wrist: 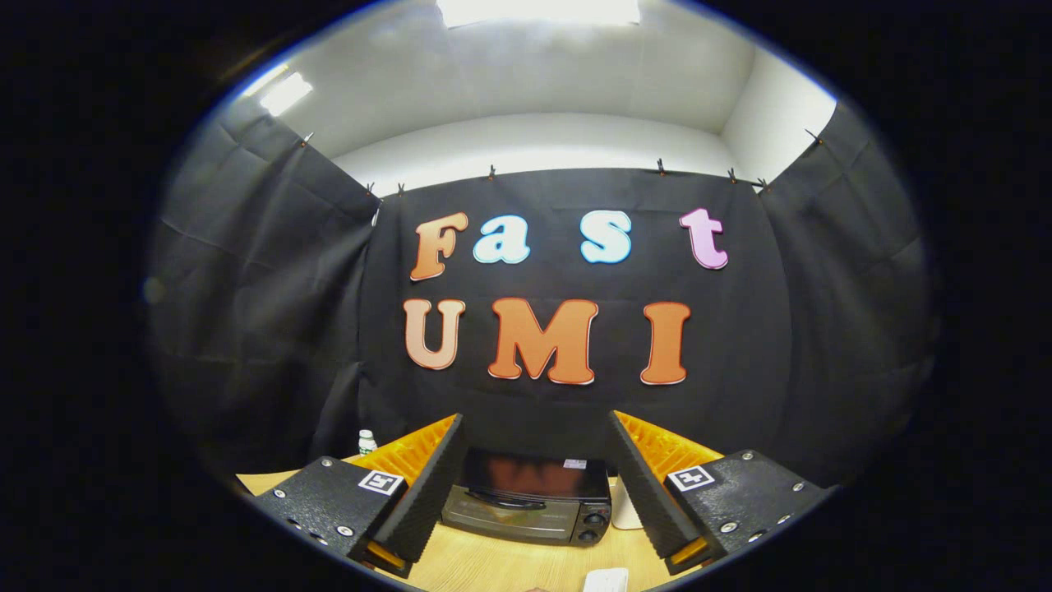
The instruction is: Open the toaster oven, put the food inside, and close the toaster oven door.
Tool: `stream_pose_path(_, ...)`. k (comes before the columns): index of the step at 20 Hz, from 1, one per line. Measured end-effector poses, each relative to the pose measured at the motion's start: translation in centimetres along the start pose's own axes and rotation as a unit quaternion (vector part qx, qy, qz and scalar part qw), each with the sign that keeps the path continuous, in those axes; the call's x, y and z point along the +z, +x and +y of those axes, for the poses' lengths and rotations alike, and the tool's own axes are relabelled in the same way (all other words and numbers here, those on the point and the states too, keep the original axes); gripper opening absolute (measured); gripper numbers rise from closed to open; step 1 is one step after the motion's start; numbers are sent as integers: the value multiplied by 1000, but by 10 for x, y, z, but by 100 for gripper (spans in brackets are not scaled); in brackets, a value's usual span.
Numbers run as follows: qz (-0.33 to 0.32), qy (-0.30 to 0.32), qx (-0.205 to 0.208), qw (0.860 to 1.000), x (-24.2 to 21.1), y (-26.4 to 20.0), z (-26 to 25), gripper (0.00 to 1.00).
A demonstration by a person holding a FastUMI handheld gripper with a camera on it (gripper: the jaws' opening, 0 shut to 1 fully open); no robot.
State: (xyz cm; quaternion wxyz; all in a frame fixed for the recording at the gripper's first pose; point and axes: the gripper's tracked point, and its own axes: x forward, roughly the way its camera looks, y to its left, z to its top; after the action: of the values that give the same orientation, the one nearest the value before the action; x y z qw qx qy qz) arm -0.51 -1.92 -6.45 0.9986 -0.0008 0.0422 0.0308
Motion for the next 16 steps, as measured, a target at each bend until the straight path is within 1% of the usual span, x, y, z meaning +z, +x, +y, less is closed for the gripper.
stream_pose_path(3,-28,2,-8,1000,31,-17,-9,100)
stream_pose_path(5,-48,13,-4,999,52,-26,-9,100)
stream_pose_path(7,-54,19,5,998,63,-34,-9,100)
stream_pose_path(16,-58,5,10,998,81,-44,-16,100)
